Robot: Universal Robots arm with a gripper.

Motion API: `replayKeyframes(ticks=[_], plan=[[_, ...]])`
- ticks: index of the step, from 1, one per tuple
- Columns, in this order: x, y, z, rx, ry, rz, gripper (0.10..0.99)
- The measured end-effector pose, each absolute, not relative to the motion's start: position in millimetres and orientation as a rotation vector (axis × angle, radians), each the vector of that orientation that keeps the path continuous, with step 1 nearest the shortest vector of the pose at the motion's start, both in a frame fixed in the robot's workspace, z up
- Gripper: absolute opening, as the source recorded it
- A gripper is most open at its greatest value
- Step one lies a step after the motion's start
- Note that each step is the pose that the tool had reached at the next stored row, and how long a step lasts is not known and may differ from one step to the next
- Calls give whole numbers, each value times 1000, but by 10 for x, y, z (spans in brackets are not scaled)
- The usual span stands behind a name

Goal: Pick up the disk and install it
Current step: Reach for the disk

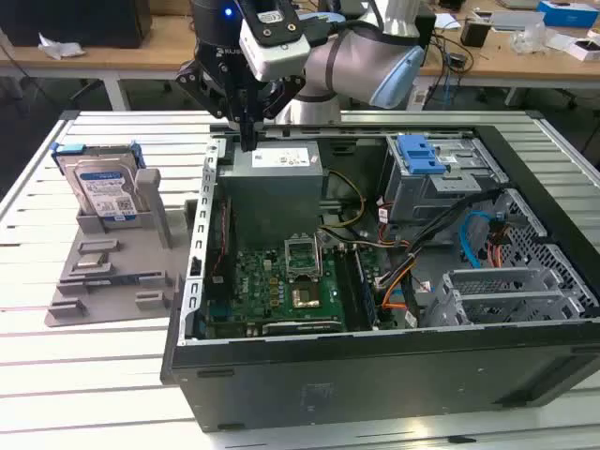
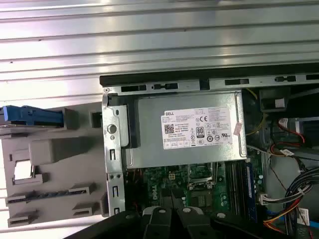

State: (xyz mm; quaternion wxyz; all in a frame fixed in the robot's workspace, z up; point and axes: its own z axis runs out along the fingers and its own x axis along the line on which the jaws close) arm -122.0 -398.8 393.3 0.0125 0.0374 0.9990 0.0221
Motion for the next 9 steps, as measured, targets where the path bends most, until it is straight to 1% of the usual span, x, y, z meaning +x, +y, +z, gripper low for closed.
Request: replayKeyframes(ticks=[9], plan=[[-1467, -3988, 3933, 117, 3114, 69, 106]])
